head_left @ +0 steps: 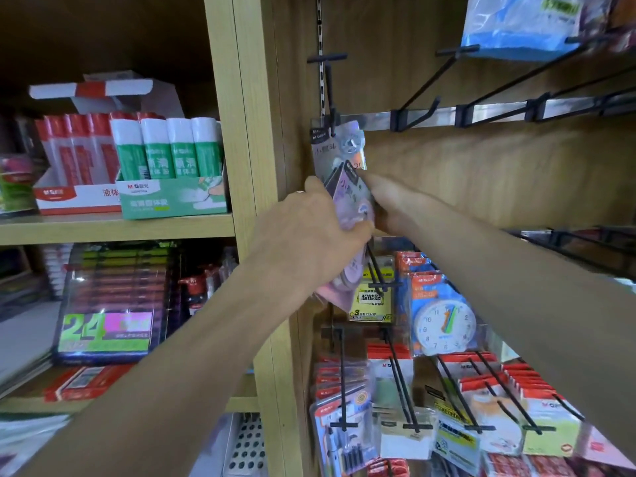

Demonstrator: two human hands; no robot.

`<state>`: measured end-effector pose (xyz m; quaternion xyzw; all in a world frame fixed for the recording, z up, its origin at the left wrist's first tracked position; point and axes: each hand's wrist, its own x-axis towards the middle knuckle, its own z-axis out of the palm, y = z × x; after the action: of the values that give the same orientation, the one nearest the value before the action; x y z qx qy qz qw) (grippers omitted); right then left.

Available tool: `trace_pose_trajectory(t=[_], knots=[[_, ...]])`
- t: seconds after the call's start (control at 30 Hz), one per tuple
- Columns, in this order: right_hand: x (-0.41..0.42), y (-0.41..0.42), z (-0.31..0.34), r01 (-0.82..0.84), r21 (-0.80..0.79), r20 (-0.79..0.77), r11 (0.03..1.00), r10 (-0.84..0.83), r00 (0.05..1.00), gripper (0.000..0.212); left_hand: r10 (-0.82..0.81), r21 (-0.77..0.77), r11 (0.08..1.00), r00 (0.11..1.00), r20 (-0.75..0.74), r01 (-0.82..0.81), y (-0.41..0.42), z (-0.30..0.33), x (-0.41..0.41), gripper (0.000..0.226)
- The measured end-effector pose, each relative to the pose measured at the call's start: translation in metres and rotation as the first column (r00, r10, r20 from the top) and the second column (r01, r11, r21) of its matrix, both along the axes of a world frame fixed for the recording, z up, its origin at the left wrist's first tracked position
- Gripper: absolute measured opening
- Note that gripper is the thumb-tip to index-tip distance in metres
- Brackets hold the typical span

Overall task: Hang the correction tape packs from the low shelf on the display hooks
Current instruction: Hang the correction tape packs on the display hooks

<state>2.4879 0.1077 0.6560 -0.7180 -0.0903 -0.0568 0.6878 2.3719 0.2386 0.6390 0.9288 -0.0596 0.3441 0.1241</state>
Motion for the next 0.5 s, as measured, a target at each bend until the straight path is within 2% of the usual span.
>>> trace_pose_trajectory(t=[0.13, 0.23, 0.33, 0.5], knots=[[-0.013, -0.014, -0.004, 0.039, -0.044, 0.013, 0.998, -0.039, 0.999, 0.045, -0.111, -0.107, 0.988, 0.994, -0.017, 0.109, 0.007, -0.003, -0.005, 0.057], [-0.033, -0.026, -0.006, 0.122, 0.02, 0.037, 0.992, -0.122, 0.992, 0.05, -0.216, -0.291, 0.935, 0.976, -0.01, 0.204, 0.012, -0.001, -0.01, 0.057], [-0.07, -0.03, -0.013, -0.017, 0.1, 0.083, 0.995, 0.009, 0.997, 0.055, -0.314, -0.486, 0.82, 0.947, 0.061, 0.303, 0.014, 0.003, -0.013, 0.056], [-0.115, -0.02, -0.025, -0.29, 0.088, 0.204, 0.953, 0.268, 0.942, 0.031, -0.369, -0.614, 0.689, 0.915, 0.162, 0.386, 0.009, 0.002, -0.012, 0.05]])
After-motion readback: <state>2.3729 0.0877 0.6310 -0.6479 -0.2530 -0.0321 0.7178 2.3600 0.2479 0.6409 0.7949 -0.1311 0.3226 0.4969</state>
